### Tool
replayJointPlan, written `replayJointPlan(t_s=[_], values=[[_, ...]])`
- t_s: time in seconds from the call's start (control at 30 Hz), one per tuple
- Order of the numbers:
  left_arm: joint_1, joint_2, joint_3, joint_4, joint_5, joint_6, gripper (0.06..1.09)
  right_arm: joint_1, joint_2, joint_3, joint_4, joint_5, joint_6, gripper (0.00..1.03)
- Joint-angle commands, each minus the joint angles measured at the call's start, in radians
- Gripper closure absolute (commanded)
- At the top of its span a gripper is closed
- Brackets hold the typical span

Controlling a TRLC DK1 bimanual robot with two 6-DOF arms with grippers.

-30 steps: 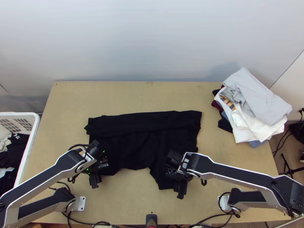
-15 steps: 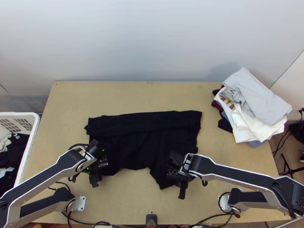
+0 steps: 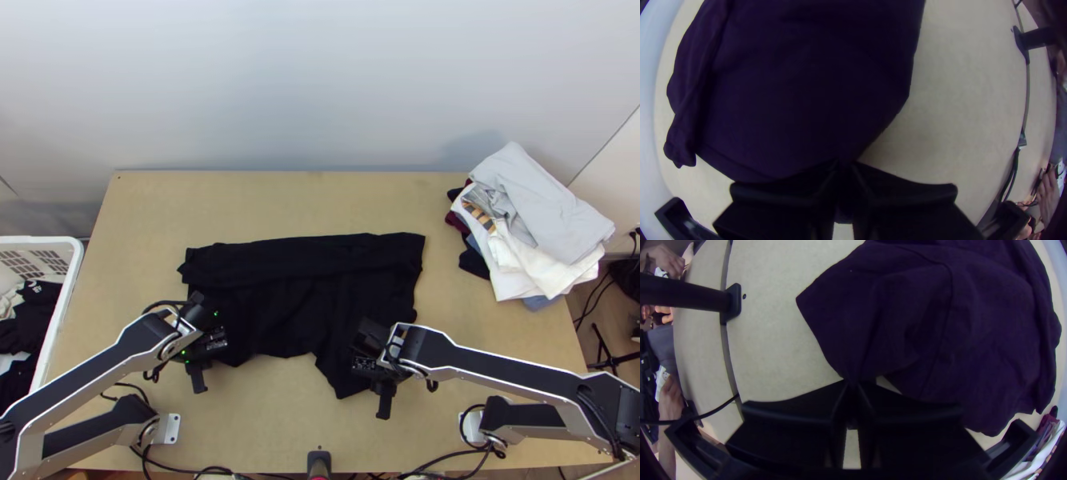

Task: Fold the t-shirt

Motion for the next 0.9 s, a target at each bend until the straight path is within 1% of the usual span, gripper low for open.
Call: replayJointPlan(t_s=[0.0,0.07,0.17,0.27,0.33,0.43,0.5,0.57,0.6,0.7,0.87], values=[[0.056,-0.015,0.043,-0.055,0.045,0.023,1.05,0.0,-0.01,0.01,-0.029,-0.015,-0.006,1.0],[0.067,-0.016,0.047,-0.09,0.054,0.037,1.05,0.0,-0.019,0.012,-0.062,-0.06,-0.006,1.0],[0.113,-0.036,0.055,-0.134,0.071,0.058,1.05,-0.003,-0.071,0.018,-0.121,-0.063,-0.019,1.0],[0.174,-0.054,0.076,-0.194,0.107,0.089,1.05,-0.04,-0.122,0.036,-0.196,-0.069,-0.035,1.0],[0.208,-0.057,0.107,-0.259,0.148,0.109,1.05,-0.063,-0.157,0.046,-0.256,-0.112,-0.047,1.0],[0.229,-0.065,0.167,-0.357,0.203,0.118,1.05,-0.066,-0.196,0.075,-0.354,-0.187,-0.05,1.0],[0.229,-0.079,0.196,-0.386,0.208,0.118,1.05,-0.075,-0.208,0.109,-0.42,-0.235,-0.061,1.0],[0.238,-0.088,0.21,-0.388,0.208,0.121,1.05,-0.097,-0.209,0.141,-0.451,-0.264,-0.062,1.0],[0.265,-0.087,0.211,-0.386,0.208,0.142,1.05,-0.11,-0.211,0.151,-0.457,-0.276,-0.064,1.0],[0.347,-0.051,0.201,-0.357,0.209,0.193,1.05,-0.155,-0.202,0.168,-0.457,-0.279,-0.095,1.0],[0.499,0.041,0.233,-0.265,0.211,0.231,1.05,-0.387,-0.133,0.231,-0.452,-0.281,-0.179,1.0]])
